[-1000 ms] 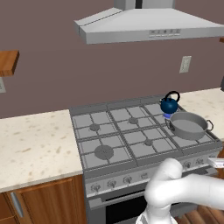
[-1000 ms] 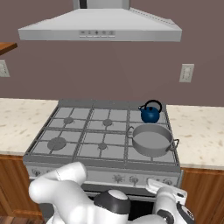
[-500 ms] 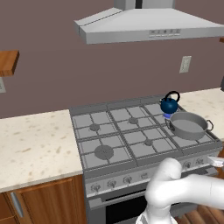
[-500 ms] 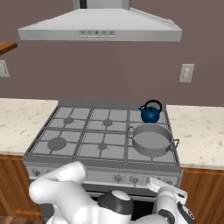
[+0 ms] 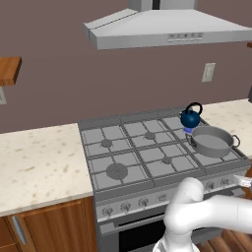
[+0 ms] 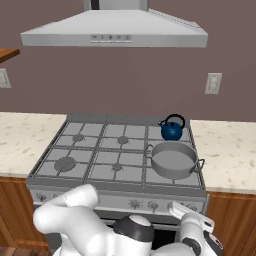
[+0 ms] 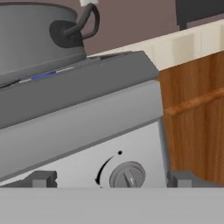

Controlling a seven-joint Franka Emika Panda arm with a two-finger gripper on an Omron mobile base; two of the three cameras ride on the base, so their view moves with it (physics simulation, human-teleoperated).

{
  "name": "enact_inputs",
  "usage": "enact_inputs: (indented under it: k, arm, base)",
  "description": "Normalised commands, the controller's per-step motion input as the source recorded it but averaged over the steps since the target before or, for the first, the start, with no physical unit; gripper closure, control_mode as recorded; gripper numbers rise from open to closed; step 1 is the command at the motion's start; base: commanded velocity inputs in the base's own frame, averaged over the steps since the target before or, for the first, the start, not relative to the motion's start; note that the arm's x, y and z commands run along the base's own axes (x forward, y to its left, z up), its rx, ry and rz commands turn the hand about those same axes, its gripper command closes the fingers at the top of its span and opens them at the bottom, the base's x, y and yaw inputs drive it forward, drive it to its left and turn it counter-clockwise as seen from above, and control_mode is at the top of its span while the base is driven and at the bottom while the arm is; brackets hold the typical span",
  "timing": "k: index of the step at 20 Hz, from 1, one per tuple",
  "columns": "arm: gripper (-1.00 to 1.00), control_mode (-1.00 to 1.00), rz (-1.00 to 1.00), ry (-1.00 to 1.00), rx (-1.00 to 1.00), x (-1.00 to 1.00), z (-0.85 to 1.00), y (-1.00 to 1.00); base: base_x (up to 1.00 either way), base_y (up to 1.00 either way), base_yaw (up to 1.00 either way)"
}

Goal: Pick the kettle from the cabinet and place it on a stove burner. Then pick the pot from the counter and place it on another stove burner. Finally, turn both burners on.

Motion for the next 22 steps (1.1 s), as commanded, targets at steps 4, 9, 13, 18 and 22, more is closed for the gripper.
enact_inputs:
  k: [4,9,13,18,22]
  arm:
    - [-1.0,-1.0,0.39,-0.2,0.18,-0.47,-0.01,-0.9]
    - [-1.0,-1.0,0.39,-0.22,0.16,-0.47,0.0,-0.85]
    - [-1.0,-1.0,0.39,-0.23,0.15,-0.5,-0.03,-0.76]
    - [-1.0,-1.0,0.39,-0.23,0.15,-0.46,-0.06,-0.79]
    - [-1.0,-1.0,0.39,-0.21,0.16,-0.35,-0.09,-0.89]
  base:
    - [0.0,0.0,0.0]
    - [0.0,0.0,0.0]
    - [0.0,0.0,0.0]
    - [0.0,0.0,0.0]
    - [0.0,0.0,0.0]
